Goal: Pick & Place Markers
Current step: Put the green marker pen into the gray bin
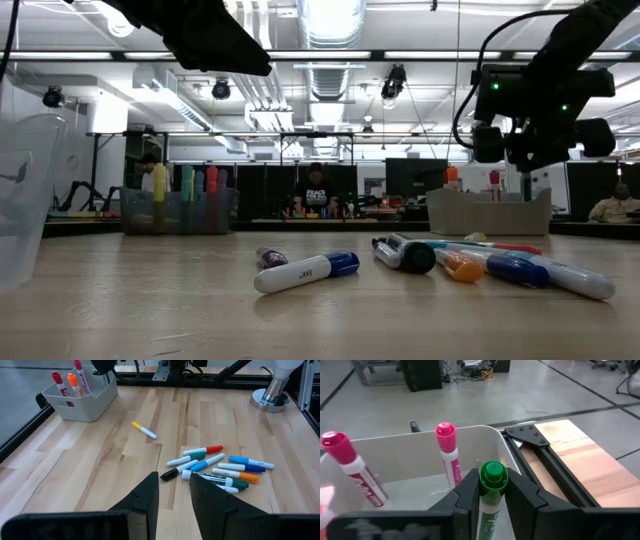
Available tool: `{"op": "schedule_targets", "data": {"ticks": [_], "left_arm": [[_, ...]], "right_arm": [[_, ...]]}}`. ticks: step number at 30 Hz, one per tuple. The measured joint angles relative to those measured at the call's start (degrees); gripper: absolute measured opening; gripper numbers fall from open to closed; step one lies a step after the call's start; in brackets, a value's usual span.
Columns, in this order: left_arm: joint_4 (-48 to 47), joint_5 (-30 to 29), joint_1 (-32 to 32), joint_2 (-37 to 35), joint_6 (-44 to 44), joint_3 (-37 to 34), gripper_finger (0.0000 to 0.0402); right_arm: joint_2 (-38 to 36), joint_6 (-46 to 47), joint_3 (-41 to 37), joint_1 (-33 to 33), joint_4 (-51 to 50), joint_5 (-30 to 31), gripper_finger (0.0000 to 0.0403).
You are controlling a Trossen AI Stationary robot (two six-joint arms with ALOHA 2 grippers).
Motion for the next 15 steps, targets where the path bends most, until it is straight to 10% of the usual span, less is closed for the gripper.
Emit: {"op": "schedule_targets", "data": {"ticks": [15], "left_arm": [[0.0, 0.0, 0.02, 0.0, 0.05, 0.0, 0.0106]], "right_arm": [[0.0, -1.98, -0.93, -2.12, 3.28, 0.87, 0.0073]]}}
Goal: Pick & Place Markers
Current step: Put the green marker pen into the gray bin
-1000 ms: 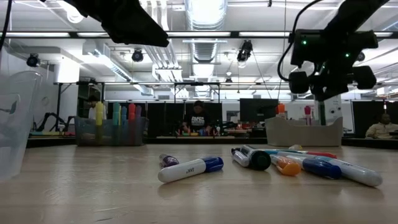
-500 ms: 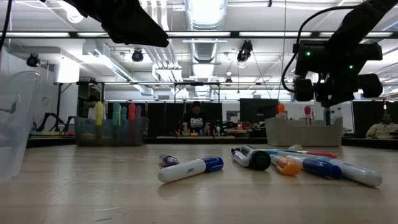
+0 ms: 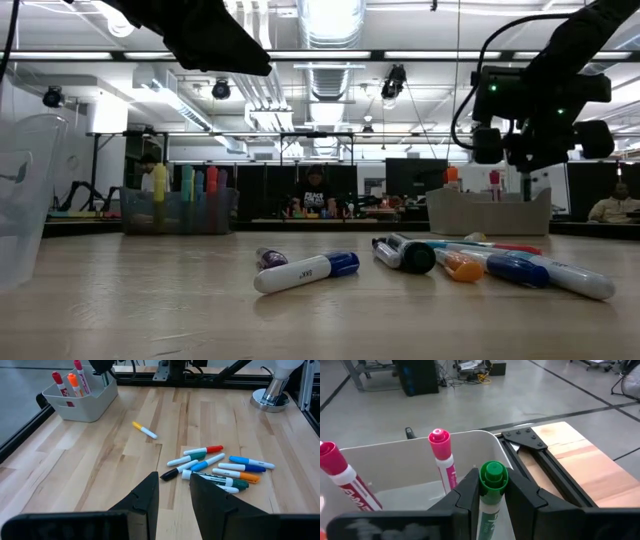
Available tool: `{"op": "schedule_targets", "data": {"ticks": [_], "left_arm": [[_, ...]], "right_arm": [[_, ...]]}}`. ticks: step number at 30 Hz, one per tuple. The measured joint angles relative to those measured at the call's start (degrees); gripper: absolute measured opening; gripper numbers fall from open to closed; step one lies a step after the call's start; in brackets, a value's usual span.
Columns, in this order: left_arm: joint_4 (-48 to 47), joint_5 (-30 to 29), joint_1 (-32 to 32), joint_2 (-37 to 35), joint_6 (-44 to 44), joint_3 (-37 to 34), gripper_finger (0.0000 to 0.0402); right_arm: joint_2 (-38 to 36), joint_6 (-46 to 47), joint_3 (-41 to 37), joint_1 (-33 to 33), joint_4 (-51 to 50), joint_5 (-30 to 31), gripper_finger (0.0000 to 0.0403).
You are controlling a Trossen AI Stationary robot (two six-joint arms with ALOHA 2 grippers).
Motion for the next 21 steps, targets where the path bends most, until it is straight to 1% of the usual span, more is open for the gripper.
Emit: {"op": "schedule_targets", "data": {"ticks": [7, 21], "left_arm": [[0.0, 0.0, 0.0, 0.02, 0.0, 0.0, 0.0106], [0.0, 0.0, 0.0, 0.0, 0.0, -0.46, 0.0106]], "right_arm": [[0.0, -3.44, -0.24, -0.05, 2.25, -0.62, 0.0074], [0.02, -3.41, -0.87, -0.02, 2.38, -0.99, 0.0081]]}}
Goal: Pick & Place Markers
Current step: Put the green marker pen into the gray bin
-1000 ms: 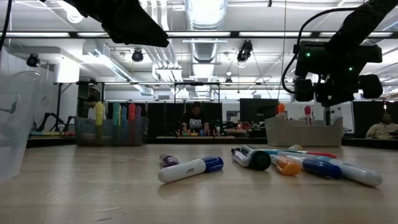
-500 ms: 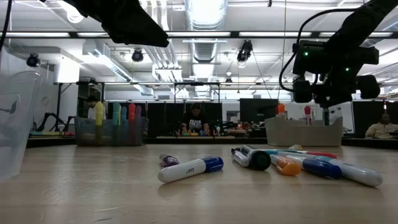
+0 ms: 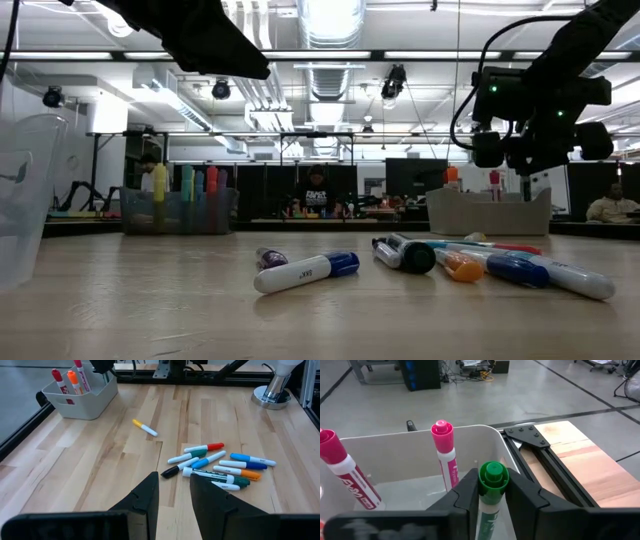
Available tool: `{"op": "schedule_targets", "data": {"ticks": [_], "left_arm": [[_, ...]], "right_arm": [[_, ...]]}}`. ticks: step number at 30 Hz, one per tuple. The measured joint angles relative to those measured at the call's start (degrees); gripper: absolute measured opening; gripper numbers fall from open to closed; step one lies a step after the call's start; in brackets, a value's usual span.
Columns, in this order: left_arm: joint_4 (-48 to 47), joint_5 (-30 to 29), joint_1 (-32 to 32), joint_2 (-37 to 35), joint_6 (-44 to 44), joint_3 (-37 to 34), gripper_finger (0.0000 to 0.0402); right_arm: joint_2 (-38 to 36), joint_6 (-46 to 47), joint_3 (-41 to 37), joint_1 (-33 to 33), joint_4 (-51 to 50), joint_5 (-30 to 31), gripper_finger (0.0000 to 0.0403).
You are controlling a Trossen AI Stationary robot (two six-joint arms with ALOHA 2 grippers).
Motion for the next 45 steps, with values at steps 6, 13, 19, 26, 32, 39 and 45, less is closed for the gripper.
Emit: {"op": "schedule_targets", "data": {"ticks": [6, 13, 19, 26, 32, 39, 45], "left_arm": [[0.02, 0.0, 0.0, 0.0, -0.02, -0.05, 0.0106], [0.03, 0.0, -0.02, 0.0, -0.02, -0.14, 0.0106], [0.02, 0.0, -0.04, 0.01, -0.02, -0.17, 0.0106], [0.04, 0.0, -0.04, 0.0, -0.02, -0.17, 0.0106], [0.04, 0.0, -0.04, 0.0, -0.02, -0.17, 0.0106], [0.04, 0.0, 0.0, 0.02, -0.02, -0.17, 0.0106], [0.04, 0.0, 0.0, 0.0, -0.02, -0.17, 0.0106]], "right_arm": [[0.0, 0.04, -0.04, 0.0, -0.02, -0.07, 0.0093], [0.0, 0.19, -0.17, -0.35, -0.03, -0.43, 0.009], [0.0, 0.06, -0.17, -0.35, 0.0, -0.44, 0.0094], [0.0, -0.01, -0.17, -0.35, 0.0, -0.42, 0.0113], [0.0, -0.2, -0.17, -0.37, 0.0, -0.42, 0.0124], [0.0, -0.49, -0.17, -0.37, -0.02, -0.35, 0.0128], [0.0, -1.97, 0.1, -0.37, -0.06, -0.17, 0.013]]}}
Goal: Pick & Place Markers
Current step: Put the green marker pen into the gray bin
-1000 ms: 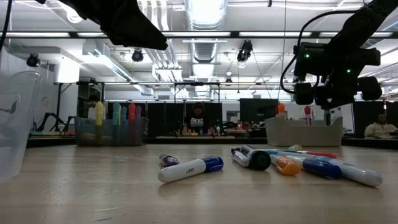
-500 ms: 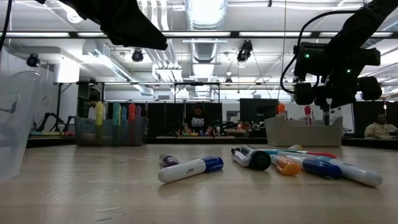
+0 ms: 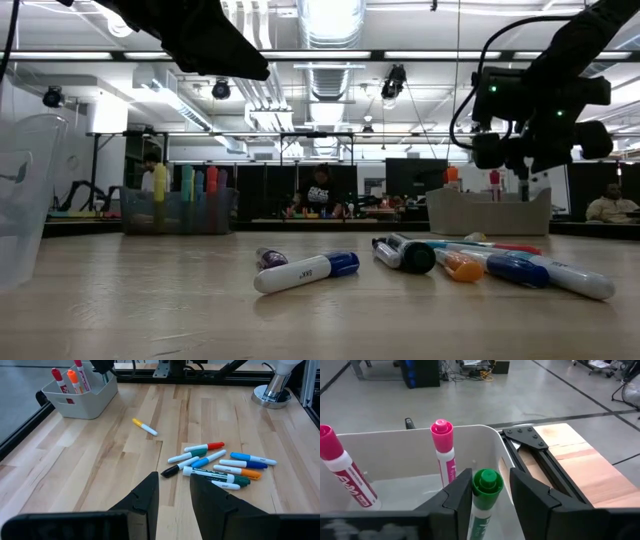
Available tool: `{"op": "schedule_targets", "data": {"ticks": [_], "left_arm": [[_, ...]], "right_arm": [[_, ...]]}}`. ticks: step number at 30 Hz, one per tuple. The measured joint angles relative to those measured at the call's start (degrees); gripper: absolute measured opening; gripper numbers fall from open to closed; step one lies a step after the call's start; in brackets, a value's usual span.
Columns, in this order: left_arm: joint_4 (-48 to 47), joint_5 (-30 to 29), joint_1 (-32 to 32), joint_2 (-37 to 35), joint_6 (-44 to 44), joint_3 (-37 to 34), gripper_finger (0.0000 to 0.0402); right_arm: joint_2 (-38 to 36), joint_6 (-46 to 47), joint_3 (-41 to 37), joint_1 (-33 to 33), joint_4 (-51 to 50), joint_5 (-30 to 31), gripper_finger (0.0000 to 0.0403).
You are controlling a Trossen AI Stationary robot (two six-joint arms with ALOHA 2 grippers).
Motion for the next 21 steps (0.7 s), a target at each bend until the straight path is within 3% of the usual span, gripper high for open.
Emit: {"op": "schedule_targets", "data": {"ticks": [21], "left_arm": [[-0.04, 0.03, 0.0, 0.01, 0.0, -0.09, 0.0106]], "right_arm": [[-0.03, -7.85, 6.05, 0.0, -0.01, 3.28, 0.0129]]}}
